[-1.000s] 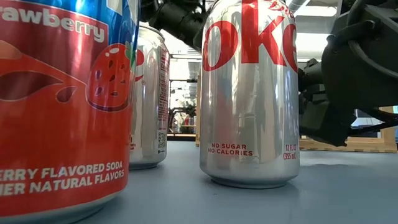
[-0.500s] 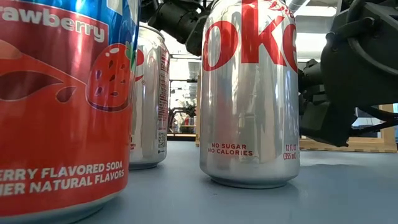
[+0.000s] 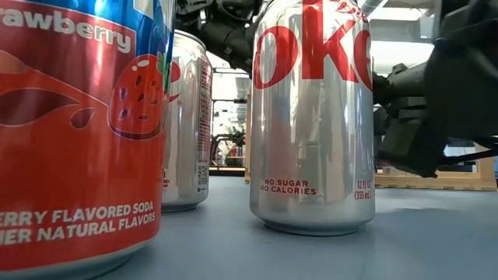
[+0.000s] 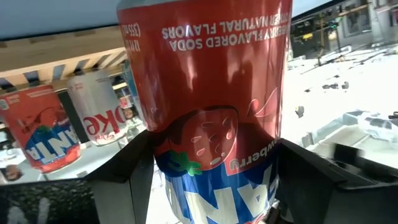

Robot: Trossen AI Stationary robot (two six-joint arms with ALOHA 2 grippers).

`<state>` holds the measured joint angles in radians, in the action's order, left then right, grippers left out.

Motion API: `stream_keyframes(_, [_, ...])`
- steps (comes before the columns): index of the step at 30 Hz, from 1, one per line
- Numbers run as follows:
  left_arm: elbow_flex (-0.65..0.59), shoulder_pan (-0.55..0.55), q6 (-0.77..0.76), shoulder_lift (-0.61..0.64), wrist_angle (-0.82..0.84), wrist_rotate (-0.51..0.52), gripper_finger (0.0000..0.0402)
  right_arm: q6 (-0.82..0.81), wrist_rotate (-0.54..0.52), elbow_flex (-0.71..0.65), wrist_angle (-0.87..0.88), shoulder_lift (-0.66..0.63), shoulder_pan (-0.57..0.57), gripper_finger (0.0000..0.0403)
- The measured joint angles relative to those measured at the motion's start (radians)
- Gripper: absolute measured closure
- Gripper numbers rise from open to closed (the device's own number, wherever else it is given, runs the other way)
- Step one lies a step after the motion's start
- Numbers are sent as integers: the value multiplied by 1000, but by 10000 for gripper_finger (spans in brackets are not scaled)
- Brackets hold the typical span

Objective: Place canned beverage on shelf
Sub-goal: Put the top red soda can aligned with the other red soda can on the shelf

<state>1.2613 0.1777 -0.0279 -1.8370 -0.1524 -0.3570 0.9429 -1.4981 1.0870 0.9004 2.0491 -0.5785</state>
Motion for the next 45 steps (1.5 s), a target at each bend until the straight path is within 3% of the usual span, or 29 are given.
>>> stream_keyframes(5, [0,58,-126,-3,-37,-334,70,-20,-21,0,14,0,-12,137])
stream_keyframes(8, [0,47,-157,-9,-91,-455,70,-41,-32,0,32,0,-11,137])
stream_keyframes(15, [0,18,-116,-45,-91,-371,70,-117,-63,21,137,0,-16,137])
stream_keyframes(24, [-2,73,-191,-54,-130,-320,70,-119,-90,40,143,-1,-39,137])
stream_keyframes(31, [-1,57,-203,-55,-183,-425,70,-124,-79,73,146,0,-34,137])
stream_keyframes(37, [1,26,-205,-86,-214,-362,70,-127,-50,101,151,0,-29,137])
stream_keyframes(45, [1,45,-306,-127,-268,-418,70,-136,-56,135,166,2,-51,137])
